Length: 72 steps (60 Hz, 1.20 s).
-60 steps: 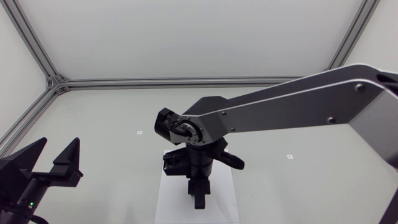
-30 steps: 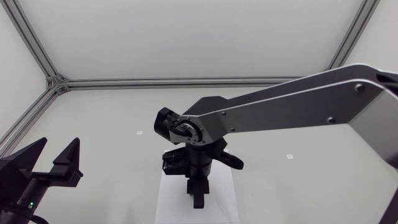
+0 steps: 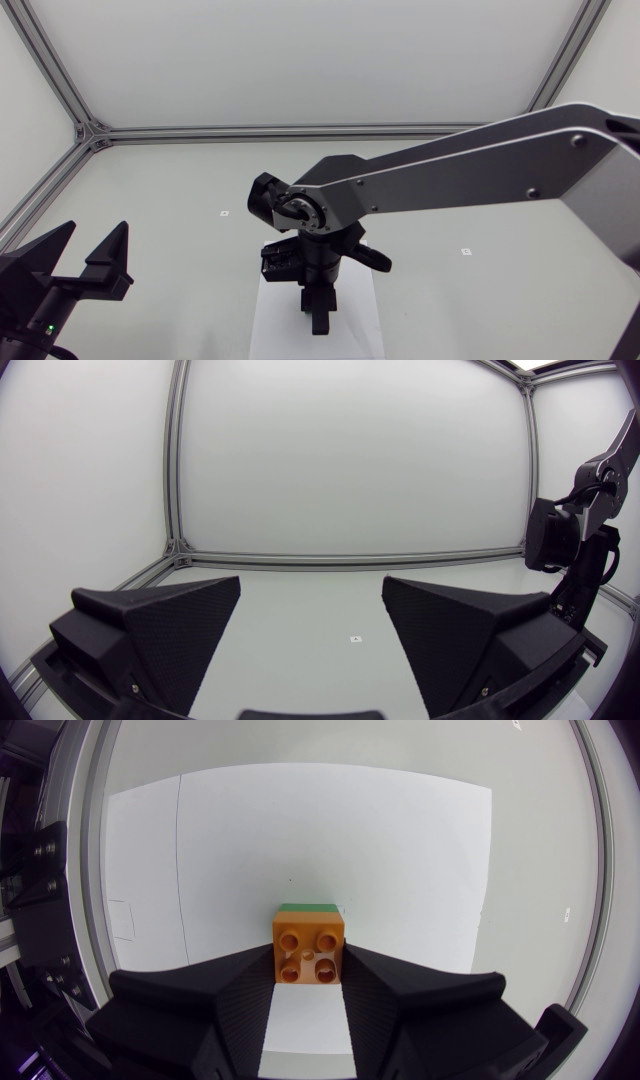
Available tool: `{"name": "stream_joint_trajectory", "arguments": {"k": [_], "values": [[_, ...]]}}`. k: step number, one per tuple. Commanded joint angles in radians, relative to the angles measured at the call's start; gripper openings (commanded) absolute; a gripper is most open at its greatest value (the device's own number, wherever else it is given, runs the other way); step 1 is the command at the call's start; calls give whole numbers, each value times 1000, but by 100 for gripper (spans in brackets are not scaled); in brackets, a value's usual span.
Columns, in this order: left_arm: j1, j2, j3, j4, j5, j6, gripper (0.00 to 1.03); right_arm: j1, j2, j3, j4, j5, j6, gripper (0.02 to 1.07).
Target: Pick up the orange 2x2 brick with the right arm and stack it on top of the green 2x2 brick in the center
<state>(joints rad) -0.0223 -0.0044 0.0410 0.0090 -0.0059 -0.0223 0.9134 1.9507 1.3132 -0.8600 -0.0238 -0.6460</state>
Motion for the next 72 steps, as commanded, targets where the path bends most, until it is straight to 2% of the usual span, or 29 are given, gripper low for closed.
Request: {"name": "stream_joint_trajectory", "arguments": {"k": [1,72], "values": [[2,-8,-41,-15,6,13,99,-10,-1,-37,10,15,-30,10],[2,-8,-41,-14,4,13,99,-7,8,-11,13,-8,-1,10]]}}
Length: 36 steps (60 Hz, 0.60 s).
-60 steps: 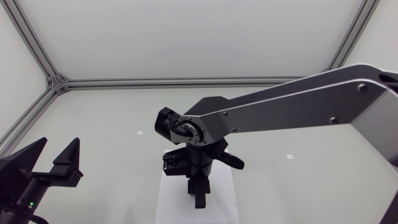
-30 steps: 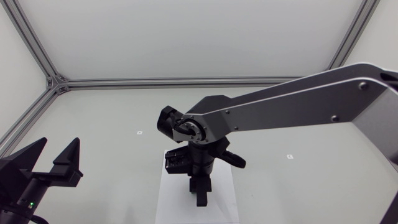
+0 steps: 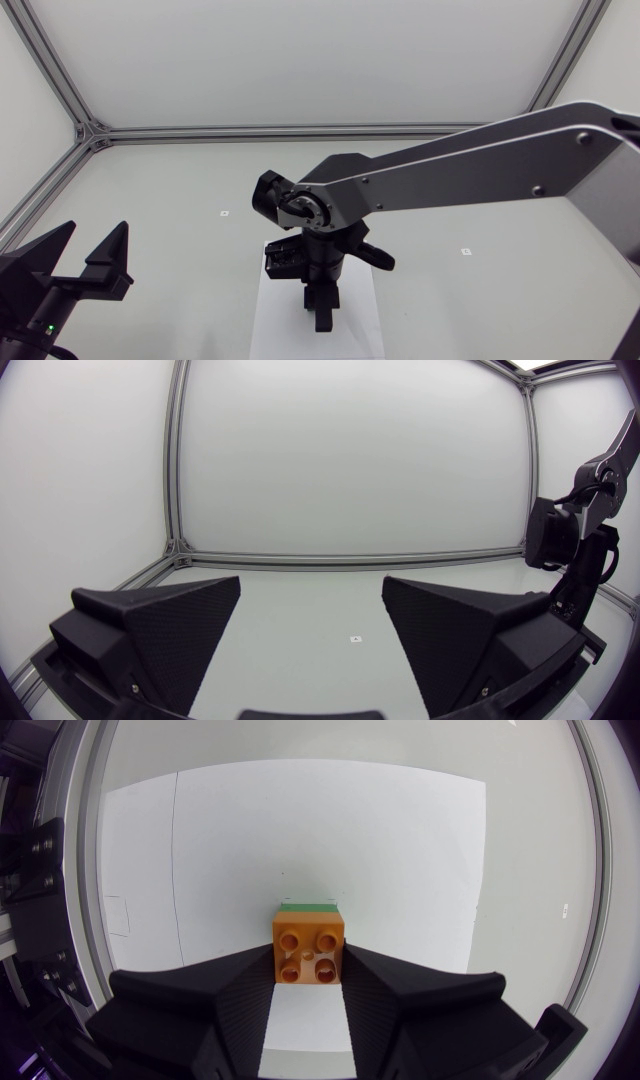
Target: Pick up the orange 2x2 brick with the right arm and stack it on top of the green 2x2 brick in the center
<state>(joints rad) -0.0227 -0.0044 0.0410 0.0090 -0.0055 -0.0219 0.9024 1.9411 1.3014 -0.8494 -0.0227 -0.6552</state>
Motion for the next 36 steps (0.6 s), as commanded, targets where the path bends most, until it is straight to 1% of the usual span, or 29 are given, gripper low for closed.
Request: {"name": "stream_joint_trajectory", "arguments": {"k": [1,36], "values": [[3,-8,-41,-14,4,13,99,4,18,1,3,-10,6,10],[3,-8,-41,-14,4,13,99,4,21,7,-10,-10,14,10]]}}
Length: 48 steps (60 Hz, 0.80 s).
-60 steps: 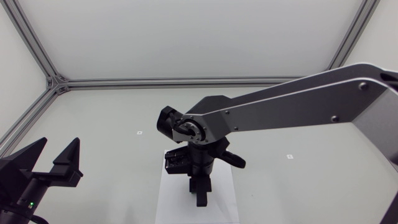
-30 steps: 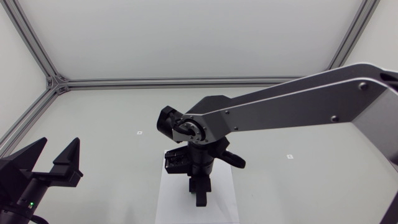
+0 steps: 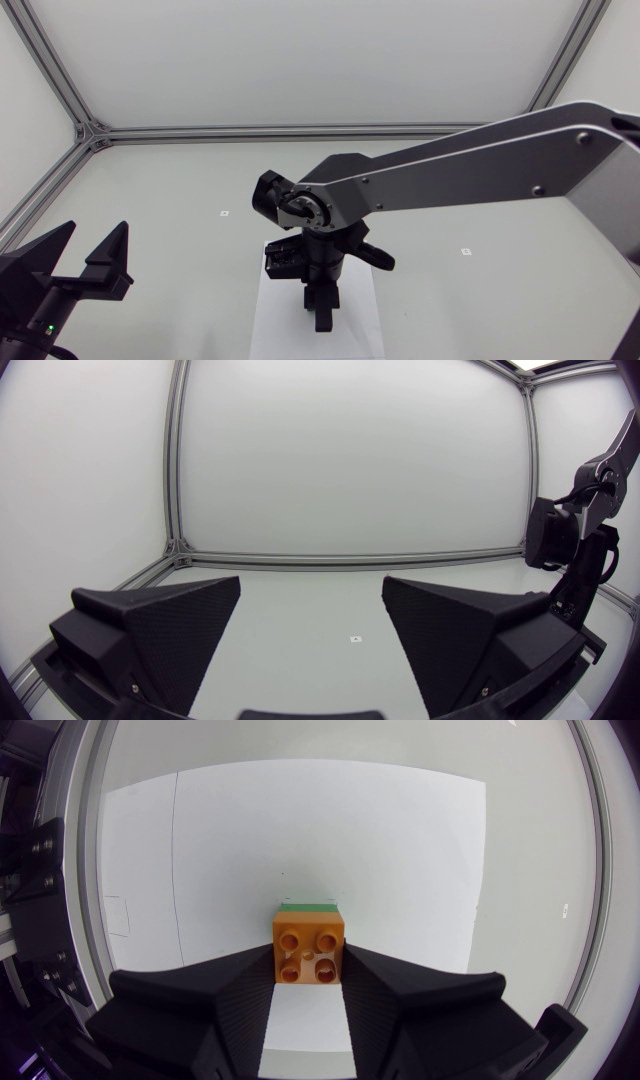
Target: Pick up the orange 2x2 brick with the right arm and stack it on top of the green 2x2 brick in the center
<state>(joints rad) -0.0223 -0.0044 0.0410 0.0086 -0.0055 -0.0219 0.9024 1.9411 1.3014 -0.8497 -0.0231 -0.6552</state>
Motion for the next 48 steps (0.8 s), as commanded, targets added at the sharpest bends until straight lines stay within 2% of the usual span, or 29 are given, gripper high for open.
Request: {"name": "stream_joint_trajectory", "arguments": {"k": [1,48], "values": [[2,-8,-41,-15,4,13,99,4,21,6,-9,-9,14,10],[2,-8,-41,-15,4,13,99,10,22,22,-20,-8,23,10]]}}
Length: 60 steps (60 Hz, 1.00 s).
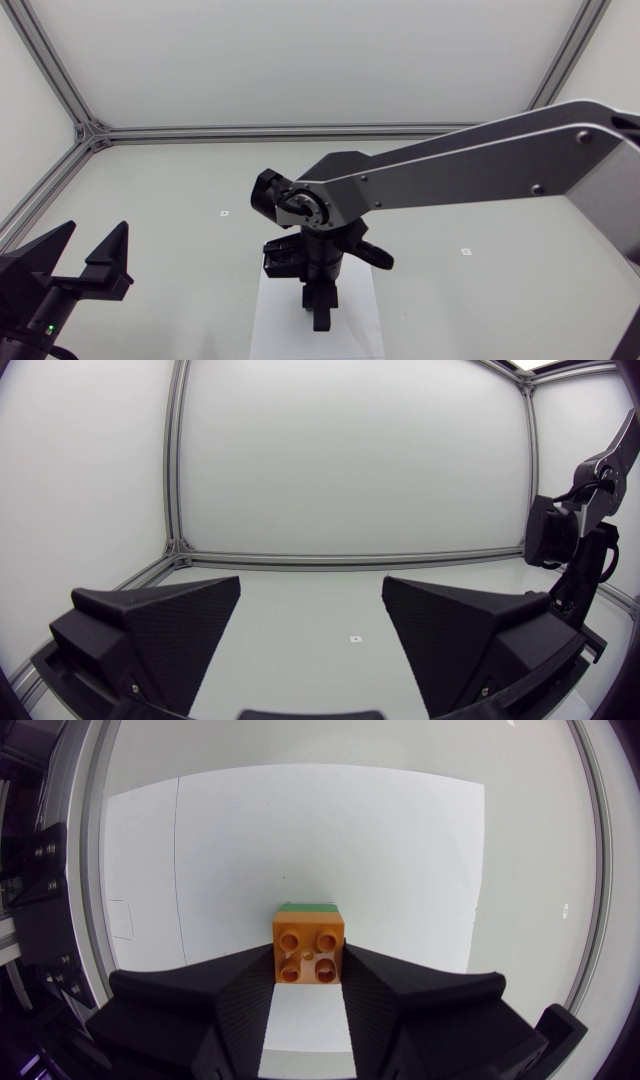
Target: Pick up the orange 2x2 brick with the right arm and stack it on top of the green 2x2 brick in the center
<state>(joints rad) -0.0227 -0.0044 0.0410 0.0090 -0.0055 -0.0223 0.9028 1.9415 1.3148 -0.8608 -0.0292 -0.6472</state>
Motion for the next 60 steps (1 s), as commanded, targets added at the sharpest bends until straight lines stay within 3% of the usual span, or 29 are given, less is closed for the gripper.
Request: {"name": "stream_joint_trajectory", "arguments": {"k": [1,60], "values": [[3,-8,-41,-14,4,13,99,10,22,8,-9,-1,15,10],[3,-8,-41,-14,4,13,99,-1,39,-20,14,6,0,12]]}}
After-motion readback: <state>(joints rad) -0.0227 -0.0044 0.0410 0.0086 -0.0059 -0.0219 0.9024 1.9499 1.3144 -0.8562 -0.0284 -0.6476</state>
